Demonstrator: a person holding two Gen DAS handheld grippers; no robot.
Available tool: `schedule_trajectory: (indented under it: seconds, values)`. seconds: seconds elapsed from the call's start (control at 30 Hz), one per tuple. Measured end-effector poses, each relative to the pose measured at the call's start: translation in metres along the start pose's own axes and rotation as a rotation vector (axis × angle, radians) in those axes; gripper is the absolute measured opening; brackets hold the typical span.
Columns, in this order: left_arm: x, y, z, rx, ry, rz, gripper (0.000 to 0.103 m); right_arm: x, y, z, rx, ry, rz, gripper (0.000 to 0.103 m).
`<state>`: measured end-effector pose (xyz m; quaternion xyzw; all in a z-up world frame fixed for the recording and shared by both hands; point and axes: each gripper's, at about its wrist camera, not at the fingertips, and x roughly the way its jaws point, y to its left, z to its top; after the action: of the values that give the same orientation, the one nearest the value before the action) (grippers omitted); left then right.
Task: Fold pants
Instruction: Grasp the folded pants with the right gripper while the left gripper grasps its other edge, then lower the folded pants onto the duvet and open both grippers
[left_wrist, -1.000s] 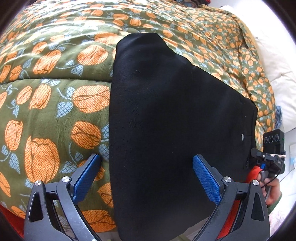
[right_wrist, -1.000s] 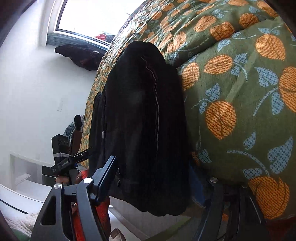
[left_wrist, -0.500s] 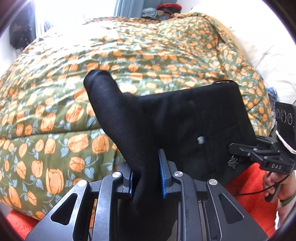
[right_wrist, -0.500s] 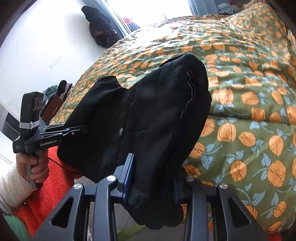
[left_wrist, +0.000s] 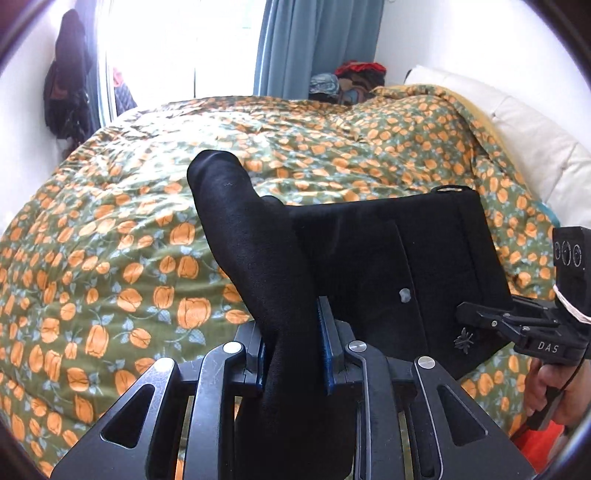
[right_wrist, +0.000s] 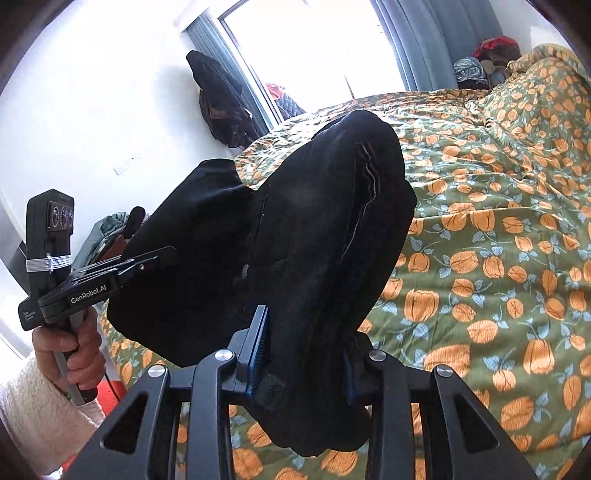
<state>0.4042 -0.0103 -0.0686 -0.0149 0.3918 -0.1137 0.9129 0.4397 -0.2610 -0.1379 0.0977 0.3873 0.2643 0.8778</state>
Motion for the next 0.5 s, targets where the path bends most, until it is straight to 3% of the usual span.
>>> schedule_trajectory:
  seconds: [0.07, 0.13, 0.17, 0.2, 0.3, 0.37, 0.47, 0.5]
  values:
    - [0.044, 0.012, -0.018, 0.01, 0.088, 0.052, 0.033, 0.028, -0.015, -0.004, 0.024, 0.043, -0.038, 0.035]
    - [0.084, 0.024, -0.041, 0.027, 0.205, 0.187, 0.047, 0.059, -0.032, -0.018, 0.054, 0.131, -0.114, 0.04]
    - [0.094, 0.032, -0.051, 0.027, 0.244, 0.241, 0.057, 0.073, -0.044, -0.027, 0.075, 0.193, -0.167, 0.049]
    - [0.089, 0.04, -0.059, -0.008, 0.234, 0.209, 0.064, 0.081, -0.057, -0.034, 0.109, 0.235, -0.213, 0.056]
    - [0.053, 0.057, -0.071, -0.092, 0.16, 0.208, 0.088, 0.058, -0.084, -0.044, 0.218, 0.179, -0.173, 0.071]
    - [0.026, 0.055, -0.077, -0.088, 0.123, 0.241, 0.091, 0.04, -0.085, -0.046, 0.194, 0.169, -0.213, 0.079]
    - [-0.001, 0.045, -0.082, -0.067, 0.138, 0.231, 0.094, 0.005, -0.07, -0.048, 0.152, 0.133, -0.255, 0.081]
    - [-0.011, 0.04, -0.085, -0.068, 0.141, 0.22, 0.094, -0.008, -0.06, -0.049, 0.132, 0.12, -0.268, 0.088]
